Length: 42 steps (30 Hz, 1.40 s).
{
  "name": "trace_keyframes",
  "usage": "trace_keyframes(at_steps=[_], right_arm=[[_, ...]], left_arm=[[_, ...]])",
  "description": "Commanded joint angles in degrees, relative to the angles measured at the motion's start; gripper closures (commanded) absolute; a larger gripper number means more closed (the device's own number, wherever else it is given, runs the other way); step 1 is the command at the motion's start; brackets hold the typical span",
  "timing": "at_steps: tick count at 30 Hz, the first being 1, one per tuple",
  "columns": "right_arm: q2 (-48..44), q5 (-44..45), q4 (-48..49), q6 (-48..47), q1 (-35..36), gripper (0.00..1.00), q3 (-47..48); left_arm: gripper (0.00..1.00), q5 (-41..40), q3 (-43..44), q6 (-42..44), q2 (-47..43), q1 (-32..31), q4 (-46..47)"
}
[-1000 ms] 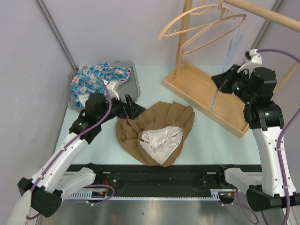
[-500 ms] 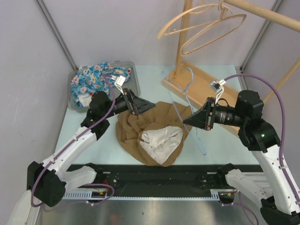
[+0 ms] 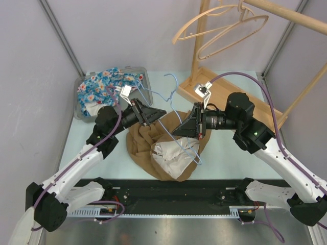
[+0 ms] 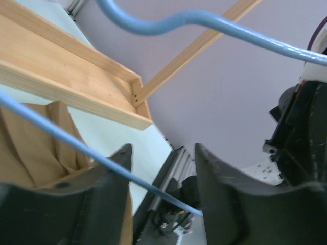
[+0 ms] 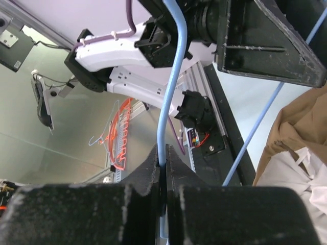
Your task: Place the skirt on the hanger
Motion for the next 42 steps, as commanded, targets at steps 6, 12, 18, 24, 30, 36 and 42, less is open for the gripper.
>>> trace_keyframes(at_steps=[6, 12, 18, 24, 30, 36, 42], right_arm=[[0.72, 4.60, 3.70, -1.70, 0.41, 1.00, 0.51], [1.42, 14.88, 1.84, -6.26, 0.59, 0.58, 0.51], [3.44, 24.01, 7.55, -8.91, 1.11, 0.35, 0.51], [1.69, 40.25, 10.89, -8.74, 4.10, 0.39, -2.46], [-3.32, 48.90, 17.22, -6.71, 4.37, 0.39, -8.10], [-3.50, 48.38, 20.48, -8.99, 4.89, 0.41, -9.68], [-2.44, 47.50, 25.04, -11.45, 5.51, 0.53, -9.77]], left_arm=[[1.00, -4.52, -0.13, 3.78, -3.84, -0.12, -7.21], [1.00, -4.61, 1.19, 4.66, -4.01, -0.21, -10.12], [1.00, -5.13, 3.56, 3.70, -4.54, -0.21, -15.30], [1.00, -10.31, 4.71, -5.50, -5.68, -0.21, -18.21], [1.00, -12.69, 5.05, -11.77, -6.30, -0.21, -13.90], [1.00, -14.18, 6.46, -12.21, -6.30, -0.13, -16.18], [0.99, -15.41, 6.29, -13.79, -5.68, -0.21, -18.02]])
